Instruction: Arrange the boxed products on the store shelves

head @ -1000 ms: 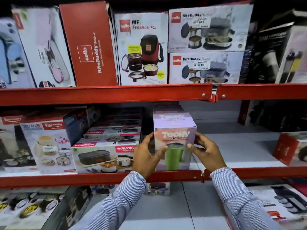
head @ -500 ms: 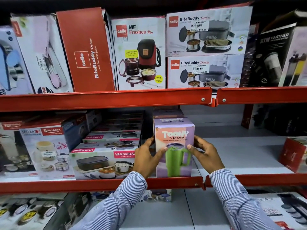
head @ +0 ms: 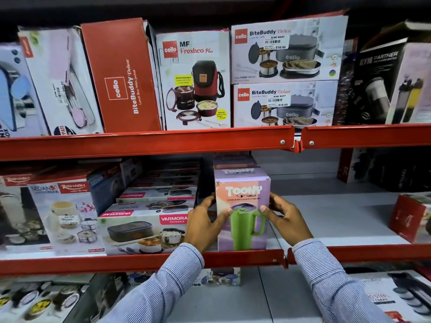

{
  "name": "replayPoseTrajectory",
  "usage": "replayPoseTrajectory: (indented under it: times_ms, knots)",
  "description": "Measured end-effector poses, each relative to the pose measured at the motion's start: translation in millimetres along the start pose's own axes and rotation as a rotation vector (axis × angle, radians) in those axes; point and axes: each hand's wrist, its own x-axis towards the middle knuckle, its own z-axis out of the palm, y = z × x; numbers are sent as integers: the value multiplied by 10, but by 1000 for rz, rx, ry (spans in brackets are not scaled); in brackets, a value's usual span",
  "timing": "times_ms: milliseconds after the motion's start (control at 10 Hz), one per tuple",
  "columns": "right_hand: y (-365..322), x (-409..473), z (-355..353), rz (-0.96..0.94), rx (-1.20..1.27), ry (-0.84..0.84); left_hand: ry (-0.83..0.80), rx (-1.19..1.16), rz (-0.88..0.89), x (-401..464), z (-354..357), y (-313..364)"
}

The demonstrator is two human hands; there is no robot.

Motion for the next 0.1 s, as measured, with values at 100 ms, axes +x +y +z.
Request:
replayPoseTrajectory:
  times_ms: [100]
  knots:
    - [-122,-95,31,-53,-52,196,68,60,64,-17,-57,33]
